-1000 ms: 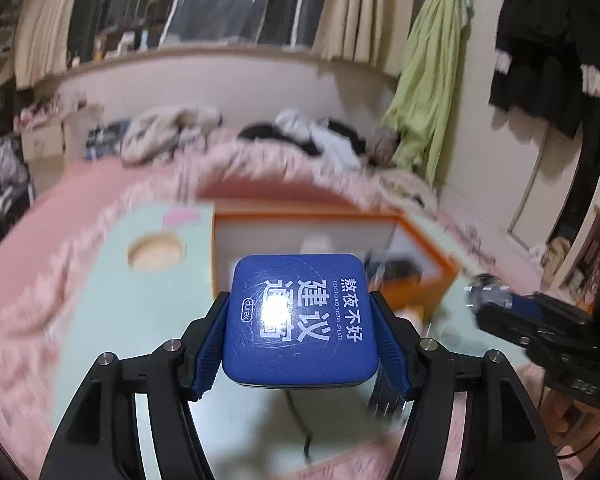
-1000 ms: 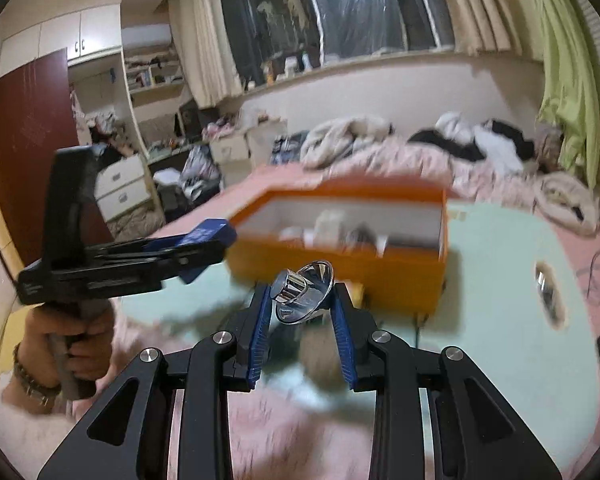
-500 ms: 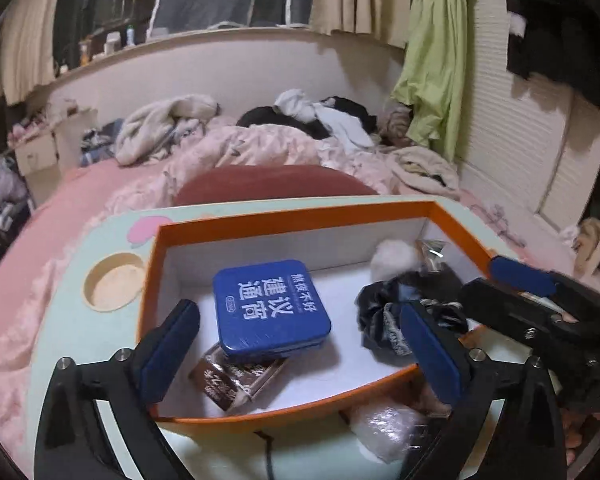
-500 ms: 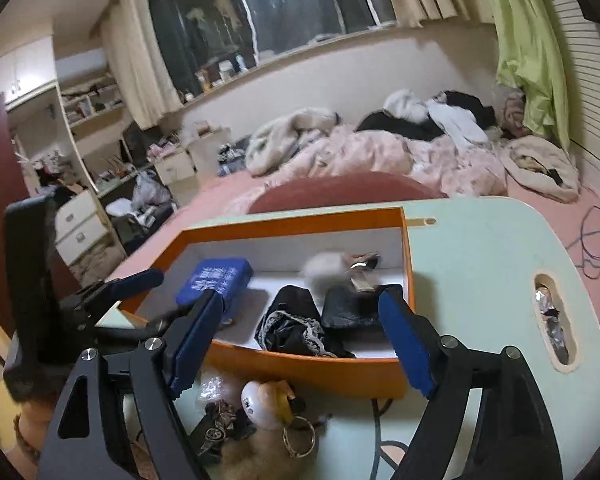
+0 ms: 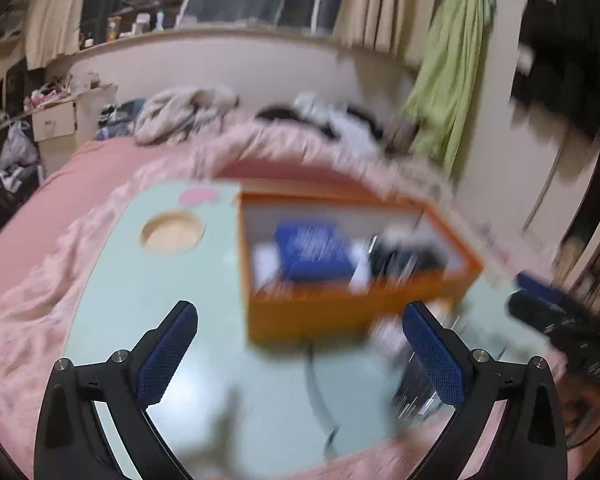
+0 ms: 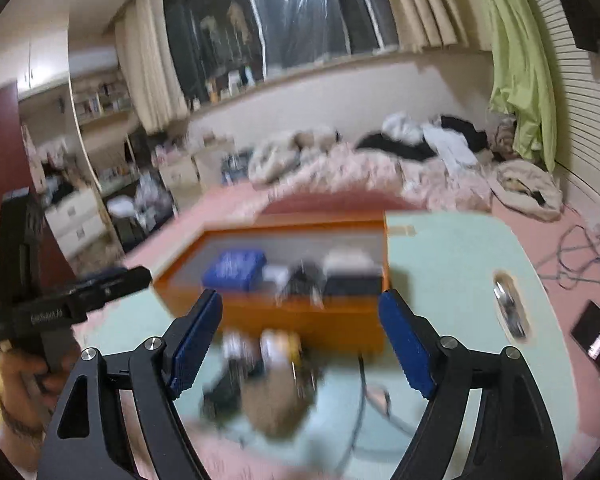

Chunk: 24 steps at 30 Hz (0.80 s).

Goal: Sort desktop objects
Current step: 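Drop the silver knob into the orange box with right gripper while left drops the blue tin in, then grasp the beige fur pompom on the table with the right gripper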

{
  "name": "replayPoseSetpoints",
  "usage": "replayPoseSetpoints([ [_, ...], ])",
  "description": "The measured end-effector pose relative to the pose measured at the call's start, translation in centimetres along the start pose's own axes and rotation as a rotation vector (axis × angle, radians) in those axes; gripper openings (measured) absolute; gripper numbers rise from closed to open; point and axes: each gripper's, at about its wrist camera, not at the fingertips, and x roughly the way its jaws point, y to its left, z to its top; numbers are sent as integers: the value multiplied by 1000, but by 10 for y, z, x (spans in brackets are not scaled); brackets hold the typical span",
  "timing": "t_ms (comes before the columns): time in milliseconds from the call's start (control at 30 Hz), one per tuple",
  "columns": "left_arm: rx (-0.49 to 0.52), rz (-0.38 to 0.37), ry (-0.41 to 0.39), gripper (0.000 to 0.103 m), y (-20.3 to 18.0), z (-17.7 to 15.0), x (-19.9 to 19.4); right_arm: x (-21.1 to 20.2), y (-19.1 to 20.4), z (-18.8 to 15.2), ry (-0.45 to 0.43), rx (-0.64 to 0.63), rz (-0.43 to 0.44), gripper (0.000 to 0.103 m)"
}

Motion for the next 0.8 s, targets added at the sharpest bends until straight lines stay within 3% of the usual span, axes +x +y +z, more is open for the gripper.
replayPoseSetpoints([
  [133, 84, 55, 152, 102, -6, -41, 34, 21, 0, -41, 206, -25, -49, 80],
  [167, 157, 118, 91, 103, -15, -52, 35, 30, 1, -47, 246, -40, -54, 81],
  [200, 168, 103, 63, 103, -17, -55, 33, 35, 4, -48, 267, -56, -58, 83],
  [233, 165, 68, 70, 103, -18, -55, 32, 39, 6, -47, 277, -69, -63, 86],
  [367, 144, 65, 76, 103, -12, -53, 31, 52, 20, -50, 297, -153, -109, 93],
  [800, 143, 69, 65, 103, -11, -56, 27, 47, 10, -50, 280, -132, -84, 95],
])
